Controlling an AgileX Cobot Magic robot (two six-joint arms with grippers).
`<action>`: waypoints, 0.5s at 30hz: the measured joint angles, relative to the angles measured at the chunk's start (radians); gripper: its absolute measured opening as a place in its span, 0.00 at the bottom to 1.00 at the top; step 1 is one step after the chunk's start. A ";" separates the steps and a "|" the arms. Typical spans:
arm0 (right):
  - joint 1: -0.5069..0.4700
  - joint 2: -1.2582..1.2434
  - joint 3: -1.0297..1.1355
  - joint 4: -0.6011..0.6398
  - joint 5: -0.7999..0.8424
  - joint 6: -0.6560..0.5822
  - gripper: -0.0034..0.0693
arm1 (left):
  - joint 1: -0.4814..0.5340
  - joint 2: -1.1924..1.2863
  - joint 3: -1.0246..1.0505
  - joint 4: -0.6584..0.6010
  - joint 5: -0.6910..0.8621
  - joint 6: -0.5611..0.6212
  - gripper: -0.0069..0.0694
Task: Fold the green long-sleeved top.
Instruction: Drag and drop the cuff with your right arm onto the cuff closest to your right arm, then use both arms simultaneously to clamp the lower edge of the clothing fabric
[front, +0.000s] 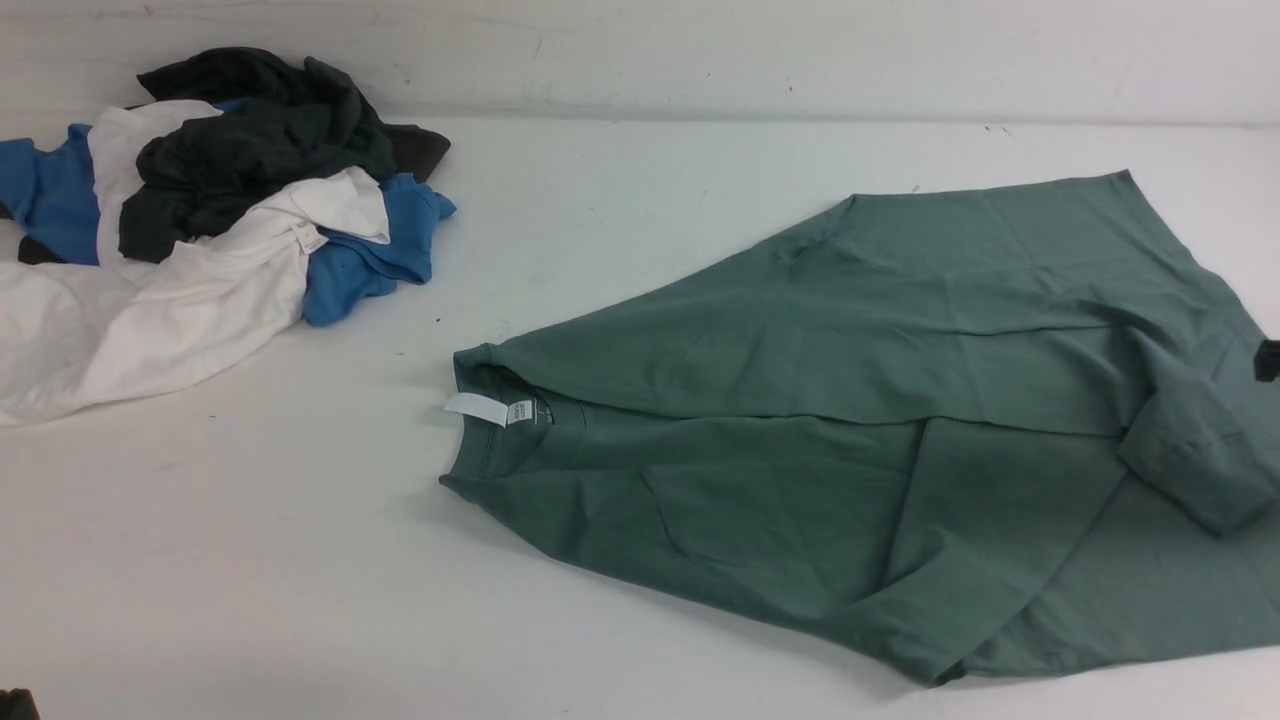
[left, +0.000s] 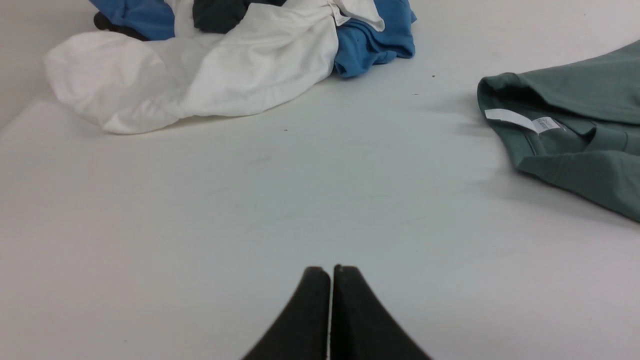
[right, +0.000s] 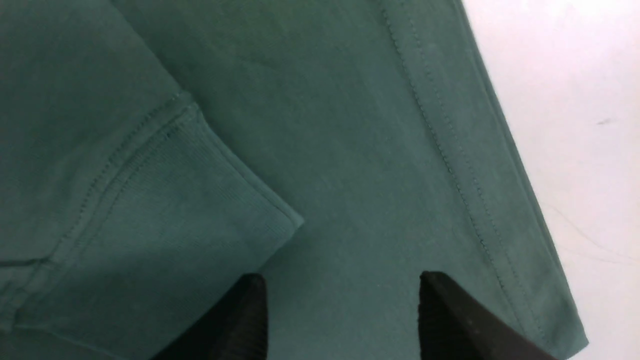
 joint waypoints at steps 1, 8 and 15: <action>0.000 -0.007 0.000 0.002 0.000 0.000 0.63 | 0.000 0.000 0.000 0.000 0.000 0.000 0.09; -0.001 -0.129 0.016 0.099 -0.001 -0.017 0.67 | 0.000 0.000 0.001 -0.393 -0.001 -0.216 0.09; -0.001 -0.398 0.209 0.245 0.001 -0.120 0.56 | 0.000 0.000 0.003 -0.813 -0.106 -0.322 0.09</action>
